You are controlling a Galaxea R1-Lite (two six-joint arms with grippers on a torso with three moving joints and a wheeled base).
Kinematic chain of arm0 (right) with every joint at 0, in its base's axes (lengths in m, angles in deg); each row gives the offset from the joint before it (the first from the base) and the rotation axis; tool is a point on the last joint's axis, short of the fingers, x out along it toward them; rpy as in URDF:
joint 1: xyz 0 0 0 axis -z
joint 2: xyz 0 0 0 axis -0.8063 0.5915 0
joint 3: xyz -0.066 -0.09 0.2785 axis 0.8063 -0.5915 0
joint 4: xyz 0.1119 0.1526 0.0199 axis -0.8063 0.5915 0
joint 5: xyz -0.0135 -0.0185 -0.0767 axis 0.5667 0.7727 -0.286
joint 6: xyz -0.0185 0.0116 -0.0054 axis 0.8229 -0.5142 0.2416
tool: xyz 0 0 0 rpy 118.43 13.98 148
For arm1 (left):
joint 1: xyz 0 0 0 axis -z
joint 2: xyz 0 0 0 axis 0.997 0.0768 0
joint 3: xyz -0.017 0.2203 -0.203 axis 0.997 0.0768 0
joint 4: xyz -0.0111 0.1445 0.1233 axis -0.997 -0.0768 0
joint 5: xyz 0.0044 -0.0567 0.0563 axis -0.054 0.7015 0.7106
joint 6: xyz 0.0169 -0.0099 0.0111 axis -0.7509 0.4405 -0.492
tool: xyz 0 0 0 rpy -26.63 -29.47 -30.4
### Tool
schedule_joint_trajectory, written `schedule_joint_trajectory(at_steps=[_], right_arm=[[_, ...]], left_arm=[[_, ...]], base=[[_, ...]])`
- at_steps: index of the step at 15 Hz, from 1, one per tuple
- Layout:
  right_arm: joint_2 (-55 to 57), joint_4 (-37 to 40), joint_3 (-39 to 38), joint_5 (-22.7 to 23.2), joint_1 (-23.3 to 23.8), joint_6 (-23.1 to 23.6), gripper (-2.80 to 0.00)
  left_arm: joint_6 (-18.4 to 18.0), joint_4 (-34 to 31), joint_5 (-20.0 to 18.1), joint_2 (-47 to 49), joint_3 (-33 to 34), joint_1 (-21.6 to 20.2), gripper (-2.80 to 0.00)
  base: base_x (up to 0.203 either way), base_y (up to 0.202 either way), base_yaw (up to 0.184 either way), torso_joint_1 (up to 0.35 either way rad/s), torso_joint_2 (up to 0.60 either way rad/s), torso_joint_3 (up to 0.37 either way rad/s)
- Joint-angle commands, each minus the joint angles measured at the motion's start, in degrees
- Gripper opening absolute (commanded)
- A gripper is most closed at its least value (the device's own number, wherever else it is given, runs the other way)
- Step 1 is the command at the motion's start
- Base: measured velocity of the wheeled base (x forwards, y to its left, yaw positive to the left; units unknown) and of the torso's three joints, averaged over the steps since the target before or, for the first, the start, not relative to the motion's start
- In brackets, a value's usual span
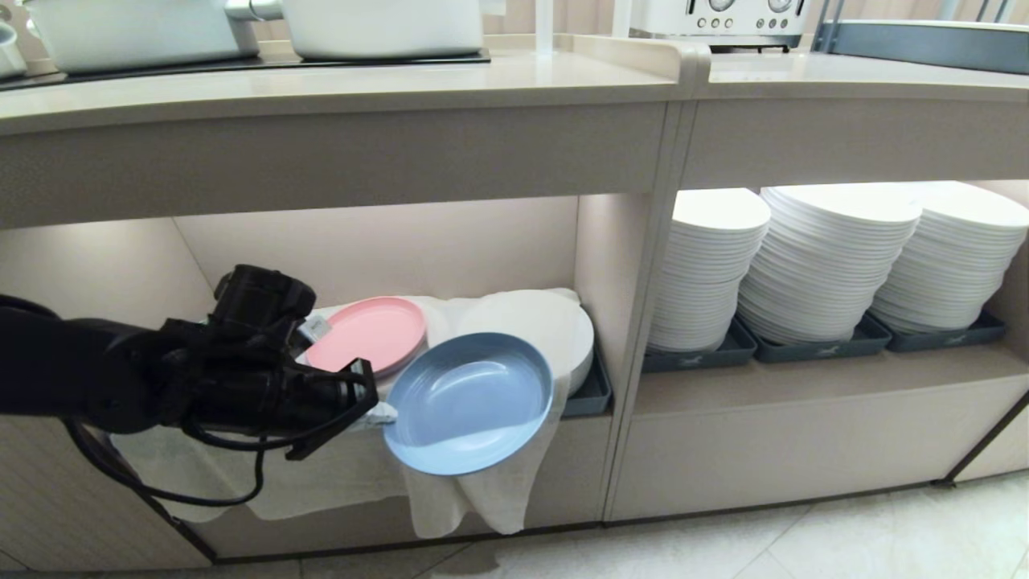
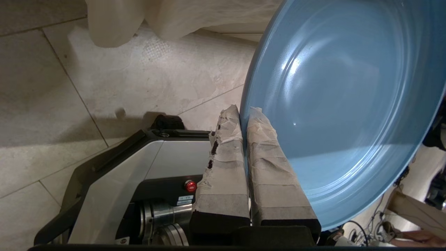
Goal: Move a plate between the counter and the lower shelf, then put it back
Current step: Put the plate in the cupboard
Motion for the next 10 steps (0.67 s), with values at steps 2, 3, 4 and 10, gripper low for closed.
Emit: schedule_joint_trajectory(at_steps=[2,3,4,10], right_arm=[[0.0,-0.03,0.0,-0.01,0.01,-0.04,-2.8],[0.0,-0.03,0.0,-0.01,-0.07,-0.04,-2.8],[0.0,-0.03,0.0,-0.01,-0.05,-0.04,-2.8],[0.0,-0.03,0.0,-0.01,0.01,-0.04,-2.8]], left_arm=[[0.33,0.01,0.4,5.15,-2.61,1.36,-2.8],[0.94,0.0,0.99,6.21,-3.85,1.92,-2.8],[1.81,0.0,1.53,7.27,-5.25,2.41,-2.8],[4.64,0.0,5.51,14.11,-12.59,4.64,-2.8]], base=[[0.0,0.0,0.0,0.0,0.0,0.0],[0.0,0.0,0.0,0.0,0.0,0.0],[0.0,0.0,0.0,0.0,0.0,0.0],[0.0,0.0,0.0,0.0,0.0,0.0]])
